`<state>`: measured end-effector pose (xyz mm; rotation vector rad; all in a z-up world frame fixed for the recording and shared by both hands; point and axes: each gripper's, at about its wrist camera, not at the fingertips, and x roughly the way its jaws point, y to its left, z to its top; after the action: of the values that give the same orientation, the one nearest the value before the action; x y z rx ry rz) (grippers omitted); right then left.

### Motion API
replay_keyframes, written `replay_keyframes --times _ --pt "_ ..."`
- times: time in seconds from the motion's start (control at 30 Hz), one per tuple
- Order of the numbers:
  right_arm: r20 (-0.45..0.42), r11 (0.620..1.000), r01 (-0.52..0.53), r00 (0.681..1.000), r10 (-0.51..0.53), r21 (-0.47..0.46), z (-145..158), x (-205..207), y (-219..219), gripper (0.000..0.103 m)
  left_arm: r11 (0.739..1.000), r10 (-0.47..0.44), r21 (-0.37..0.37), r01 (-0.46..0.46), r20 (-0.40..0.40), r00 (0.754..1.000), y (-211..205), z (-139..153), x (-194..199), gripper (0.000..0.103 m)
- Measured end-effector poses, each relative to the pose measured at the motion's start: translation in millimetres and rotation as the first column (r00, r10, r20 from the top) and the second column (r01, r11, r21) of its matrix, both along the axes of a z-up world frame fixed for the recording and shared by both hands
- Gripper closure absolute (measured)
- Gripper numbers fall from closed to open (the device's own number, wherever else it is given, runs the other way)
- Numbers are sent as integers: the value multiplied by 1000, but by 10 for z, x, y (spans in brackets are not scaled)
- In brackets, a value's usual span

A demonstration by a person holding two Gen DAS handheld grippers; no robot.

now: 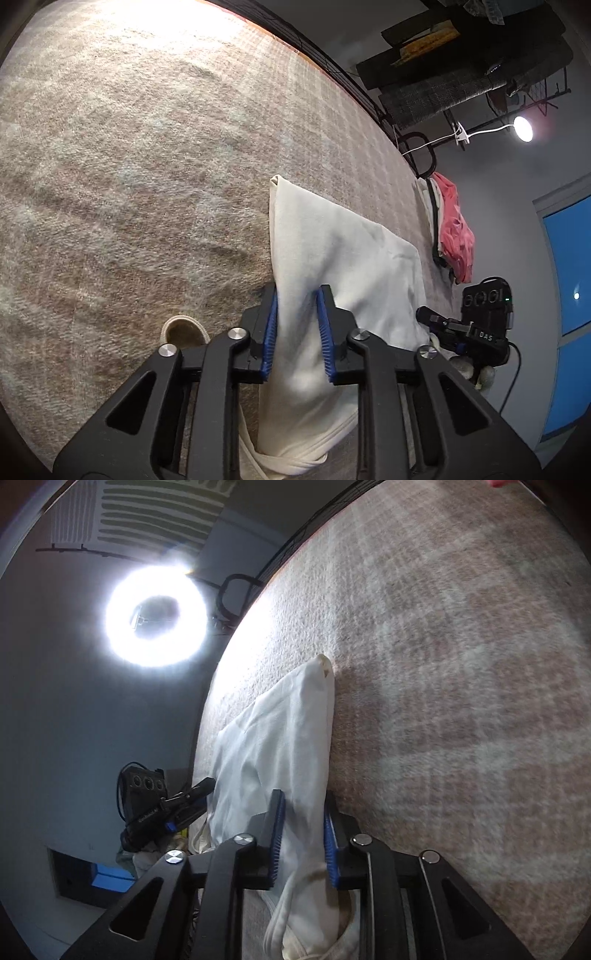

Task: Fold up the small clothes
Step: 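Grasp the folded camisole edge with the left tool while the right tool grasps it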

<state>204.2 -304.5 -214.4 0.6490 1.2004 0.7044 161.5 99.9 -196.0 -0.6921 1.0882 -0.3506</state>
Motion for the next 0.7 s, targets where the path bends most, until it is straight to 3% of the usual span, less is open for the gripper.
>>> replay_keyframes --times 0.1,0.3,0.7 --pt "27 997 -3 1000 5 -72 64 -25 104 95 998 5 69 -7 20 1000 -105 55 5 97" --pt "131 974 -6 991 37 -227 329 -87 311 98 967 -43 256 12 115 992 -407 309 -71 99" --pt "313 920 39 945 92 -389 998 -371 394 99 954 -85 299 19 207 975 -751 749 -209 99"
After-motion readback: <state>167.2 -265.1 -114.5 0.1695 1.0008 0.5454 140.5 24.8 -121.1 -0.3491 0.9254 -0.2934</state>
